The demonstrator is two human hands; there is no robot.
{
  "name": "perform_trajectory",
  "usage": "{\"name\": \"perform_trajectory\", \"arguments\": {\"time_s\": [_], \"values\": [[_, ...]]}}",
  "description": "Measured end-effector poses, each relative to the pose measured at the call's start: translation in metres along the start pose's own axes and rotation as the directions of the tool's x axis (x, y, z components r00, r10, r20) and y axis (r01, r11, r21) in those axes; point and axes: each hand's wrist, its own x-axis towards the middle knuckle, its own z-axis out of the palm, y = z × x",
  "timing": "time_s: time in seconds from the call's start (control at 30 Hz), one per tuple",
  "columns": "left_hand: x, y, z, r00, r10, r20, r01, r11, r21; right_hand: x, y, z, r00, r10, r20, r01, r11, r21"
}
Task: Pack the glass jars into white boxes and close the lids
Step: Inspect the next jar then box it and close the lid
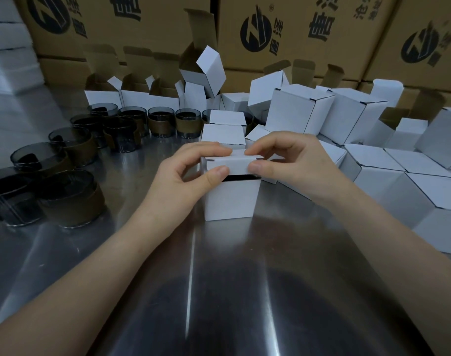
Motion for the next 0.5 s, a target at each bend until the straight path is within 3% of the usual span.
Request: {"name": "perform_trajectory", "arguments": {"time_s": [0.5], "values": [[-0.0016, 0.0061, -0.0012, 0.997, -0.052, 0.065, 0.052, 0.999, 0.003, 0.0010, -0.0015, -0.0037, 0.997, 0.008, 0.073, -0.007, 1.000, -0.014]]}}
